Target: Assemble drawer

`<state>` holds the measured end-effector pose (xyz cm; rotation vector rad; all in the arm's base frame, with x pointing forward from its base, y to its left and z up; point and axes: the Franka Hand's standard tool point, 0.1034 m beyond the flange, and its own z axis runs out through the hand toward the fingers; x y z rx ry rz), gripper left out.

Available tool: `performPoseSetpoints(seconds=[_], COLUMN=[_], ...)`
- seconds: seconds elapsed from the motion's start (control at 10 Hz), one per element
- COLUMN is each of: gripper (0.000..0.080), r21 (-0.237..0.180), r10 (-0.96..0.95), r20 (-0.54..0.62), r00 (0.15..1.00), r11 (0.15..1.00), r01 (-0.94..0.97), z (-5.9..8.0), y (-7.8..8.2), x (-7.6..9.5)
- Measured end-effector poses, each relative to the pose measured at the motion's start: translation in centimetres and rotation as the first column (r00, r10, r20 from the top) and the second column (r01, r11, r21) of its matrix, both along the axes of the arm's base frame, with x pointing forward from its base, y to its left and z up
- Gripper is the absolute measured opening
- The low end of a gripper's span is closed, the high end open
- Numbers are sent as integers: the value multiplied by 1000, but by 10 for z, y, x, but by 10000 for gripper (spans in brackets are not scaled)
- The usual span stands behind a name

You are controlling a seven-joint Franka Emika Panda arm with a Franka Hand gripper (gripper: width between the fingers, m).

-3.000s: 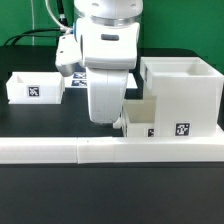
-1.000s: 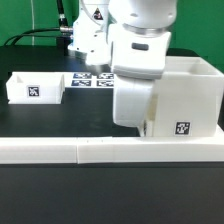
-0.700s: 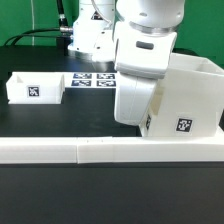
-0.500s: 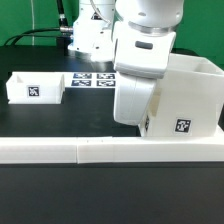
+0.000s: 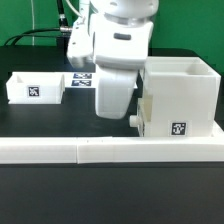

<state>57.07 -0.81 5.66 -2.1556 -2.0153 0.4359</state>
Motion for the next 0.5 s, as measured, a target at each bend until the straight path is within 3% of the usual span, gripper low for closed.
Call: performPoseSetpoints(seconds=[0.3,0.5], gripper=[649,649], r21=[19,26], r10=[-54,-88], r20=[93,109], r00=[994,990], r11=[998,996], r01=[52,86], z=[19,19], y=[-20,-34], x=[-21,-54])
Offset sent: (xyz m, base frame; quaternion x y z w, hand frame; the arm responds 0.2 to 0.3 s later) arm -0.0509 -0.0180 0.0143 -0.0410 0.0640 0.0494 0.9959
